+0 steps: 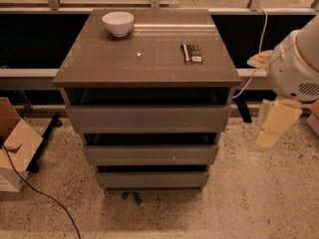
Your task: Open bottom drawer
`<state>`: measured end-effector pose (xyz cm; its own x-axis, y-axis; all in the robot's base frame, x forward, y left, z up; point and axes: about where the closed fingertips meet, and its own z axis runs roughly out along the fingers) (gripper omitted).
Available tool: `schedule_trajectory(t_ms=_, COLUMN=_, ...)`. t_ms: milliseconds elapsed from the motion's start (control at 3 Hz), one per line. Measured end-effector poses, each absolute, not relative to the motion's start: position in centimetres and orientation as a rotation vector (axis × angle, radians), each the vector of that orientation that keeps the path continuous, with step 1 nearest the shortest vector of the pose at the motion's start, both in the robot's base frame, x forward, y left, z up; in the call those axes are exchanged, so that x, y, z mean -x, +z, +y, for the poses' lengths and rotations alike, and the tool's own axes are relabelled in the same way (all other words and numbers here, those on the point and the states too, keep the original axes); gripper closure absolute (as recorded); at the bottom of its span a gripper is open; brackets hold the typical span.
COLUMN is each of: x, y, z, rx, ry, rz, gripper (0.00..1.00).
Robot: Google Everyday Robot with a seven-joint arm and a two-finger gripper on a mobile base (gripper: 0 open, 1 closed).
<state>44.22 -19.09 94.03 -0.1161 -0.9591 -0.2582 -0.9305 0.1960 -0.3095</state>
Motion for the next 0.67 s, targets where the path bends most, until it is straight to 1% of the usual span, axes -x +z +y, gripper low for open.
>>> schedule_trajectory(t_ms=667, x=-48.4, y=87.0, z=-17.6, rx=1.846, ry=0.032, rz=1.973, gripper=0.00)
